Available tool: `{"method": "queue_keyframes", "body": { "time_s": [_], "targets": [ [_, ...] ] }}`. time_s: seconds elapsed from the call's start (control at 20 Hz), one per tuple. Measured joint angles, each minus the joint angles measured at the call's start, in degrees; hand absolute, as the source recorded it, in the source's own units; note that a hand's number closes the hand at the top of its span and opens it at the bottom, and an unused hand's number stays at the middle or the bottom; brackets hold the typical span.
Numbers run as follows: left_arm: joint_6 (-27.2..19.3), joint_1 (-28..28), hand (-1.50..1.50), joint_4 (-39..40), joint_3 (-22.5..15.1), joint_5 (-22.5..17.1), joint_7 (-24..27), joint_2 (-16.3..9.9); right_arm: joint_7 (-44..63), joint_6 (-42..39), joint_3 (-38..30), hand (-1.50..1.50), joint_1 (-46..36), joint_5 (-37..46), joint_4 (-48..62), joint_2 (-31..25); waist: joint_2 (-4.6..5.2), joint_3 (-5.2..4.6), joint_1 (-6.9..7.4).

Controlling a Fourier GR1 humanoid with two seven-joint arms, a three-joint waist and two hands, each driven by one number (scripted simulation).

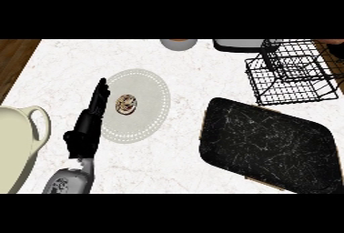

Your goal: Pick the sweet potato from the tray and place it in the tiered basket

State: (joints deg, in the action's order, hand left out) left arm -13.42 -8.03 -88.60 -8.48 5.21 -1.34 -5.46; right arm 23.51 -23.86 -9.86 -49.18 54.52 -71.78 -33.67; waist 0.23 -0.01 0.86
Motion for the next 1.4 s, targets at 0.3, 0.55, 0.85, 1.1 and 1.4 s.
{"method": "queue_keyframes", "body": {
  "time_s": [0.3, 0.55, 0.85, 1.1, 1.4],
  "targets": [
    [-0.1, -0.9, 0.0, 0.1, 0.0, 0.8, -0.8, 0.5, -0.6, 6.1, -4.2, -1.5, -2.1, -0.9, 10.3, 1.7, 0.06, 0.03, 0.14],
    [-0.3, -0.9, 0.0, 0.3, 0.1, 1.4, -0.3, 0.8, -2.9, 8.5, -9.3, -1.5, -3.4, -5.5, 16.2, 2.4, 0.03, 0.05, -0.05],
    [0.5, -0.4, 0.0, -0.8, 0.9, 1.0, -1.4, 0.2, -4.0, 13.8, -16.2, -1.5, -4.4, -11.4, 17.8, 2.9, -0.12, 0.04, -0.28],
    [0.6, 0.3, 0.0, -0.6, 1.2, 1.1, -0.9, 0.2, -2.6, 16.1, -22.7, -1.5, -3.5, -15.0, 18.2, -1.7, -0.22, 0.03, -0.75],
    [1.0, 0.7, 0.0, -0.4, 2.3, 0.5, -0.6, -0.3, -4.2, 14.3, -33.3, -1.5, 2.1, -22.6, 19.7, -8.6, -0.37, 0.04, -1.69]
  ]
}}
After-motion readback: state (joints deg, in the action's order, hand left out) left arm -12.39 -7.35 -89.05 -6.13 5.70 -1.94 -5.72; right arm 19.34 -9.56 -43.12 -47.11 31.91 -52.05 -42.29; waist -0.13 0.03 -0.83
